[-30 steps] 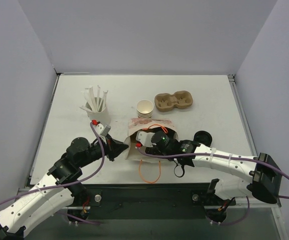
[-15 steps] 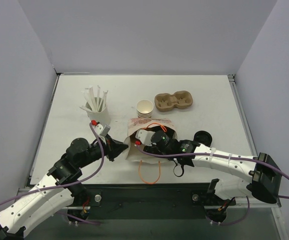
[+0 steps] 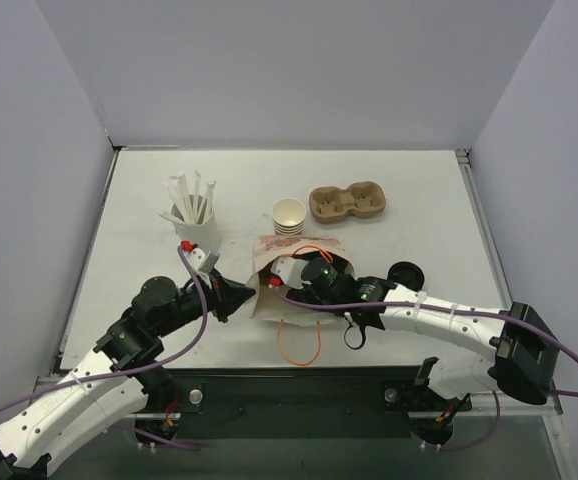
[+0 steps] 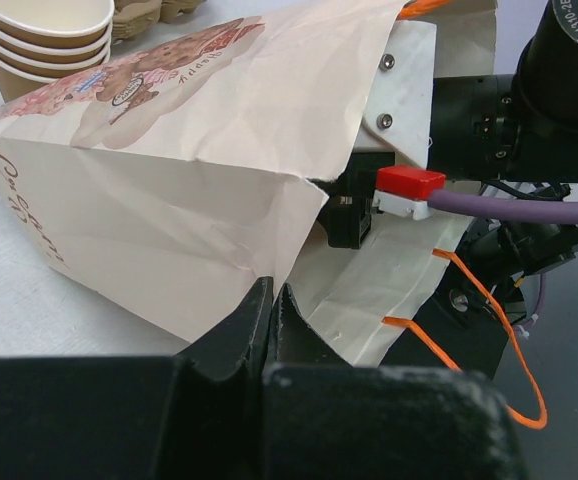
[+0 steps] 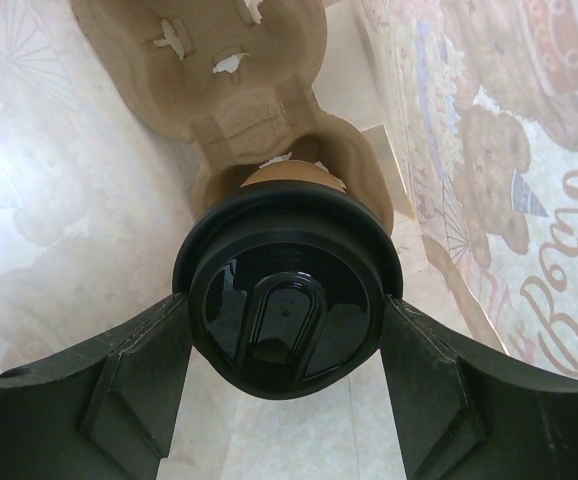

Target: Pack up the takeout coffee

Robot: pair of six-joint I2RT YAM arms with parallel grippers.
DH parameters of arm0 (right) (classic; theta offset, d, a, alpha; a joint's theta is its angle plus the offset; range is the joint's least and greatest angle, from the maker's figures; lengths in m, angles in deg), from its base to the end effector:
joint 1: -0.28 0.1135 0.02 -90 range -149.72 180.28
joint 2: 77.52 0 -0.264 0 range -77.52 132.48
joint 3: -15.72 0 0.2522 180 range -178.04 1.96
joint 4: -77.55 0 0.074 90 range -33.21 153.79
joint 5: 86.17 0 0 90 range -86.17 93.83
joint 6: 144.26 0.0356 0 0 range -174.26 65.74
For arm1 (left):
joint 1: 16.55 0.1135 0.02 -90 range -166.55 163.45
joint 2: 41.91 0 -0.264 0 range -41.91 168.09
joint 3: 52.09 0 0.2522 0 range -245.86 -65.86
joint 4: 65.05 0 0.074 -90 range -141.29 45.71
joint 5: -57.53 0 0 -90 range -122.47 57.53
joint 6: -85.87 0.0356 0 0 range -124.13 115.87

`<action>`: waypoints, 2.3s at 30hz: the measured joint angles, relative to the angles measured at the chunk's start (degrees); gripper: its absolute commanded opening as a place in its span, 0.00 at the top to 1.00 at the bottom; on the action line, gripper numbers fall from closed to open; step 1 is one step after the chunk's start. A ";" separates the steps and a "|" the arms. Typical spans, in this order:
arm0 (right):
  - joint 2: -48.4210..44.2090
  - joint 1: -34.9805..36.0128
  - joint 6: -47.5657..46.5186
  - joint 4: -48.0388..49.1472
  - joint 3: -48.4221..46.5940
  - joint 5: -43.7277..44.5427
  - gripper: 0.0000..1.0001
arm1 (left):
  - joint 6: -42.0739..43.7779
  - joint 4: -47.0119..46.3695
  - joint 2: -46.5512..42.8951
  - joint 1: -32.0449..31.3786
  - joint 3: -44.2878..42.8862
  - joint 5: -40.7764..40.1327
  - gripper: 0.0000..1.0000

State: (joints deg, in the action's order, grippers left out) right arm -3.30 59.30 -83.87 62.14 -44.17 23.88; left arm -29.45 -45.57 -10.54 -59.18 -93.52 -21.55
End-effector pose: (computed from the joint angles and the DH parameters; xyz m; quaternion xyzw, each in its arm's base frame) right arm 0.1576 0.2388 0.2518 -0.5325 0.6704 -0.0202 0.5163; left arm 0.1061 -0.1068 0.2771 0.1751 0.7414 -0.4199 0.4933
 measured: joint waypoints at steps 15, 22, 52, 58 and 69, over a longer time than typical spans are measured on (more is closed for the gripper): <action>1.25 -1.73 0.09 2.75 0.00 -2.29 0.67 | -0.02 -0.11 0.20 0.00 0.09 -0.48 1.00; 1.25 -1.73 0.28 2.78 0.00 -2.34 0.67 | 0.00 -0.09 0.24 0.00 0.09 -0.66 1.00; 1.53 -0.57 1.44 4.46 0.00 -1.84 0.64 | -1.14 0.55 1.38 -0.02 0.09 -2.82 1.00; 2.91 -0.63 1.55 6.05 0.00 -1.18 0.59 | -1.31 0.66 1.68 -0.02 -0.07 -3.13 1.00; 5.27 -0.92 1.55 9.97 0.31 0.31 0.47 | -1.53 1.46 2.40 -0.02 -0.57 -3.61 1.00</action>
State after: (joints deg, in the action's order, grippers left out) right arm 1.96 58.38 -82.32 72.11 -43.87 24.19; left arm -30.98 -44.11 -8.13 -59.20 -94.08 -25.16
